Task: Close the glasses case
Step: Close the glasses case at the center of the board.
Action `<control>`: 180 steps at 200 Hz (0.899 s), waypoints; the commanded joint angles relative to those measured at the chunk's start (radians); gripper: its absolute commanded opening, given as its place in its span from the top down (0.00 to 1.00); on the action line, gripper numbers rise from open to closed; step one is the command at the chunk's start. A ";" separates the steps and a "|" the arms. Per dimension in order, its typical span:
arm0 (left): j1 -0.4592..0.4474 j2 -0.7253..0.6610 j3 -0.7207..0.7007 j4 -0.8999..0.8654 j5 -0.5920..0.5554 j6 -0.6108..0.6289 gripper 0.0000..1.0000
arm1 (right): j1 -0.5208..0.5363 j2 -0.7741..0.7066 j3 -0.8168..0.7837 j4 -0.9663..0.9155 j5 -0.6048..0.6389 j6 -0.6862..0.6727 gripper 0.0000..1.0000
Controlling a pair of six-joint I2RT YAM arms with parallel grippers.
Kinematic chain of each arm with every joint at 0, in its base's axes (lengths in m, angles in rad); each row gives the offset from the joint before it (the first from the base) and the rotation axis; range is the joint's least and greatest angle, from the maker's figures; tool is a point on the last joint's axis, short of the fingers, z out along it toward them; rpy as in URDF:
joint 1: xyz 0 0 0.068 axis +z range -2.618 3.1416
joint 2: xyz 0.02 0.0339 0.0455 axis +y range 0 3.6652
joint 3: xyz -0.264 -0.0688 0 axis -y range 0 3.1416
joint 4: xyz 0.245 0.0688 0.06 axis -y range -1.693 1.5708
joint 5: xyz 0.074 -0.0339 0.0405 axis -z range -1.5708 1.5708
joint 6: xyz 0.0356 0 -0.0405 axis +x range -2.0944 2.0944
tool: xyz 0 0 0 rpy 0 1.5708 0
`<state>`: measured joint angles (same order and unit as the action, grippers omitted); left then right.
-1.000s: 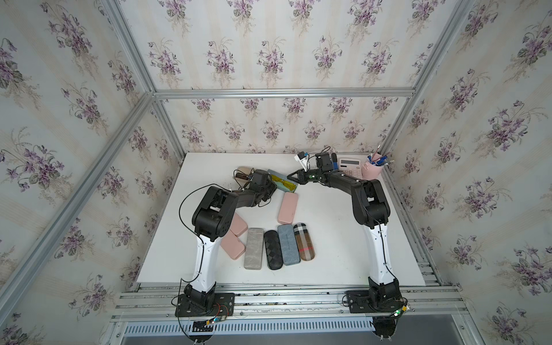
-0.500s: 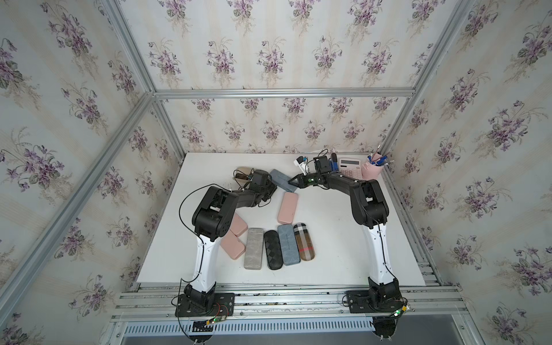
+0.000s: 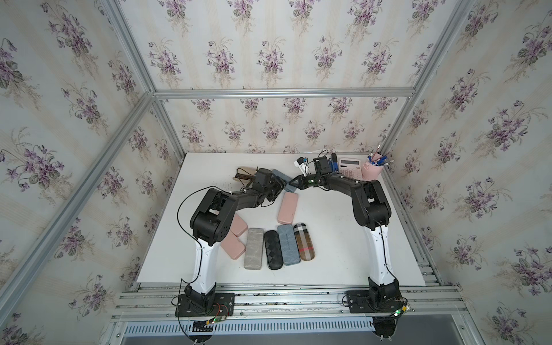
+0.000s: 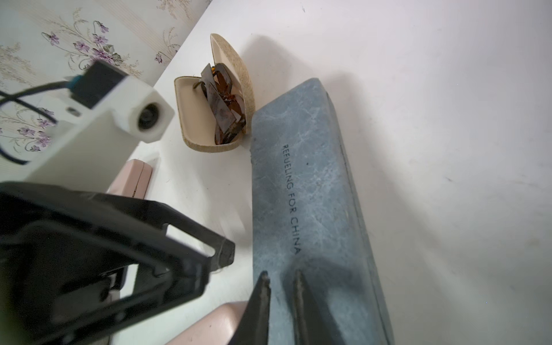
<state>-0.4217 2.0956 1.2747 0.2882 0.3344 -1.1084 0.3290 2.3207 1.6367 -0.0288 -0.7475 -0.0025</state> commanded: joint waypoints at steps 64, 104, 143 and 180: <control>0.007 -0.366 -0.101 -0.274 -0.033 0.195 0.00 | 0.005 -0.198 -0.146 -0.002 0.075 0.027 0.71; 0.177 -0.500 -0.164 -0.435 -0.017 0.239 0.00 | 0.010 -0.282 -0.140 0.022 0.008 0.100 0.54; 0.289 -0.402 -0.052 -0.527 0.019 0.315 0.00 | 0.048 -0.251 -0.055 -0.027 -0.007 0.111 0.50; 0.308 -0.250 0.062 -0.583 0.012 0.342 0.01 | 0.064 -0.230 -0.051 -0.039 0.005 0.112 0.50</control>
<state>-0.1234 1.7782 1.2873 -0.2291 0.3386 -0.8104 0.3927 2.0773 1.5837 -0.0383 -0.7456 0.1024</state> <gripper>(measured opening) 0.997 0.497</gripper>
